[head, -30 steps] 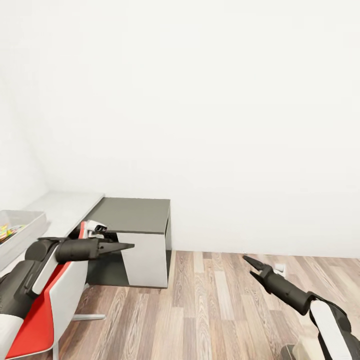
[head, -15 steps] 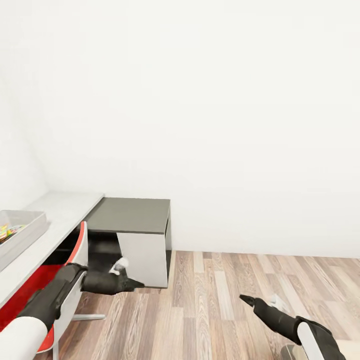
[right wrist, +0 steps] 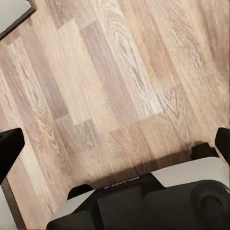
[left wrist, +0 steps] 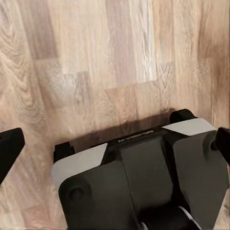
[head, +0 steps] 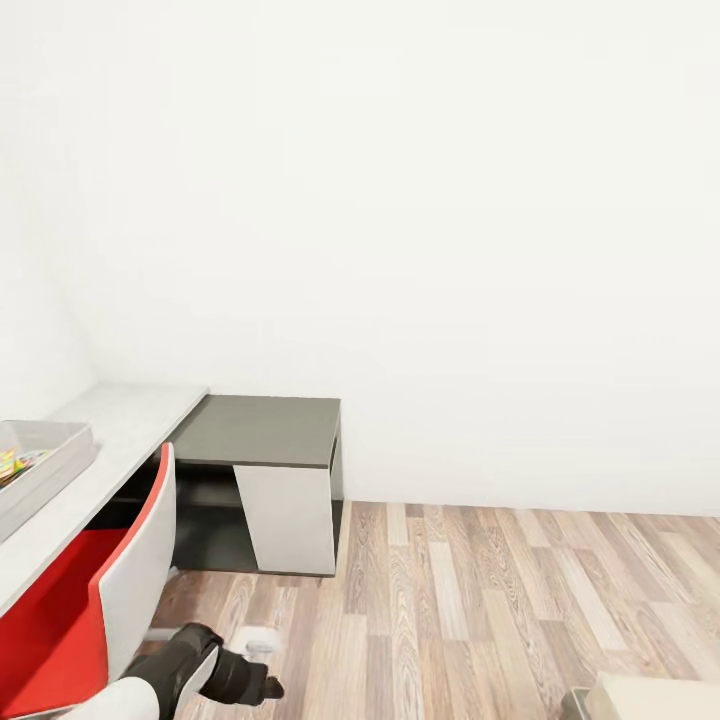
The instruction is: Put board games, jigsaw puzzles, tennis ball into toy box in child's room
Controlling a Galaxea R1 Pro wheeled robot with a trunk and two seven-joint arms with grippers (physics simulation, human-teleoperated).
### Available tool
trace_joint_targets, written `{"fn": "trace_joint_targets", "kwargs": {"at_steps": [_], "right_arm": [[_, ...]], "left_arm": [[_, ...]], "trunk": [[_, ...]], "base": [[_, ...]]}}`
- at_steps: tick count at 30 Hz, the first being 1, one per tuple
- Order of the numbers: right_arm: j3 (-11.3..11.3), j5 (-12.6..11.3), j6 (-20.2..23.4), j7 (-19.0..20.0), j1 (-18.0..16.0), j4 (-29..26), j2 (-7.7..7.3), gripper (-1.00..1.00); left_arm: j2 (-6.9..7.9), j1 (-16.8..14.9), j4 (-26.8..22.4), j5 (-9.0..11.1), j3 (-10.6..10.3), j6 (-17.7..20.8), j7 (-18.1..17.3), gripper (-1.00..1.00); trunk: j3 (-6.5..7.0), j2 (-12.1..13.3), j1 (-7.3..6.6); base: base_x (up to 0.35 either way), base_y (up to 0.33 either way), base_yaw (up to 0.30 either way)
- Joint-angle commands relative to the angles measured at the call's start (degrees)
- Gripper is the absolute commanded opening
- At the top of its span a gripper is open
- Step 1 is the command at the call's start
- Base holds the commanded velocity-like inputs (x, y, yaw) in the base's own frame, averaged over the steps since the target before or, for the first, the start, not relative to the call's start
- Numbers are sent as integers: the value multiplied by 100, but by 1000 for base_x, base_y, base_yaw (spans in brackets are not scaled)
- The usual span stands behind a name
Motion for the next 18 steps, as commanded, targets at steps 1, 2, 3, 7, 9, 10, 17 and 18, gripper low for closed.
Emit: {"fn": "trace_joint_targets", "kwargs": {"at_steps": [1,2,3,7,9,10,17,18], "right_arm": [[-6,17,-100,-39,-4,106,4,100],[23,67,-231,-102,-4,205,8,100],[75,156,-454,-243,-4,377,29,100],[162,288,-749,-589,-4,707,123,100],[204,347,-840,-791,-4,870,174,100],[226,378,-875,-895,-4,949,192,100],[418,704,-1114,-1519,-4,1487,266,100],[426,727,-1150,-1545,-4,1515,268,100]], "left_arm": [[-40,-3,174,-11,-29,-164,279,100],[-73,-2,350,-9,-29,-337,561,100],[-102,1,522,-5,-29,-507,825,100],[-219,76,1187,0,-22,-1326,1833,100],[-250,193,1314,2,-20,-1607,2086,100],[-261,267,1358,3,-18,-1729,2183,100],[-280,923,1507,-10,-20,-2324,2525,100],[-281,995,1511,-12,-20,-2364,2536,100]], "trunk": [[-12,-13,4],[-12,-13,4],[-12,-13,4],[-12,-13,4],[-12,-13,4],[-12,-13,4],[-12,-13,4],[-12,-13,4]], "base": [[0,0,0],[0,0,0],[0,0,0],[0,0,0],[0,0,0],[0,0,0],[0,0,0],[0,0,0]]}}
